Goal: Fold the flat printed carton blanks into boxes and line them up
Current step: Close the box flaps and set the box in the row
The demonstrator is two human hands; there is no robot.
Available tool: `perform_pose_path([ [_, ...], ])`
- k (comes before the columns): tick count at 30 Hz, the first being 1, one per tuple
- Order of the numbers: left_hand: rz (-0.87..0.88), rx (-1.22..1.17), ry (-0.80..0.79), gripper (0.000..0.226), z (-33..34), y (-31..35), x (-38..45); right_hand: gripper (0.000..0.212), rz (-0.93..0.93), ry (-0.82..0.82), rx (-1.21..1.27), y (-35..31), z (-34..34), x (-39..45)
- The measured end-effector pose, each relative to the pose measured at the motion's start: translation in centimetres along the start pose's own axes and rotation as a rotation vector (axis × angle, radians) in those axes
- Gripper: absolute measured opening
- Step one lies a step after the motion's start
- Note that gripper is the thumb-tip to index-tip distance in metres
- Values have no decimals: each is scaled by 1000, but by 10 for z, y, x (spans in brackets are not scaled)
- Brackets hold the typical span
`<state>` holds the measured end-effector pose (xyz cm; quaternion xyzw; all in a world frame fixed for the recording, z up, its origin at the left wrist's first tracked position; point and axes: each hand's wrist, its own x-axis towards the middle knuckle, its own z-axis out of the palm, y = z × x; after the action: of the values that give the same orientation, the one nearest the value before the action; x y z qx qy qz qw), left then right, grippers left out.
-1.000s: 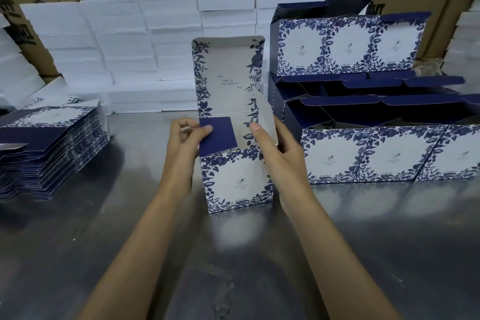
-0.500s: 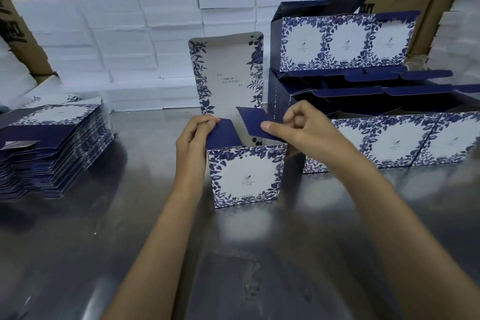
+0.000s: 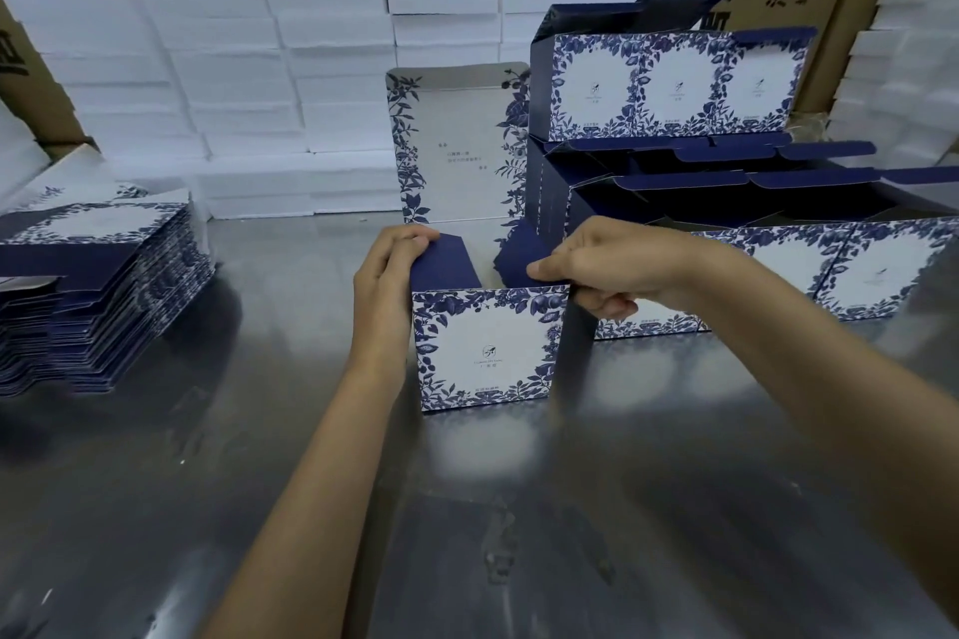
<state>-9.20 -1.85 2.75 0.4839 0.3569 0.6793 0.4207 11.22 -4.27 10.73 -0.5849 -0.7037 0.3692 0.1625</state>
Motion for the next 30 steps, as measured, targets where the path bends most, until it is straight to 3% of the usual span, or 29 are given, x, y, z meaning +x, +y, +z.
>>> perform_pose_path([
  [5, 4, 31, -46, 24, 1, 1, -1, 59, 85, -26, -106, -13, -19, 8],
  [13, -8, 36, -57, 22, 3, 1, -1, 64, 124, -76, -31, -11, -21, 14],
  [17, -16, 22, -63, 23, 2, 3, 0, 52, 137, -60, -34, -16, -26, 20],
  [24, -2, 36, -76, 21, 4, 6, -4, 50, 140, -100, -26, -14, -29, 23],
  [30, -21, 53, -79, 24, 3, 6, -2, 46, 137, -14, -11, -9, -26, 32],
])
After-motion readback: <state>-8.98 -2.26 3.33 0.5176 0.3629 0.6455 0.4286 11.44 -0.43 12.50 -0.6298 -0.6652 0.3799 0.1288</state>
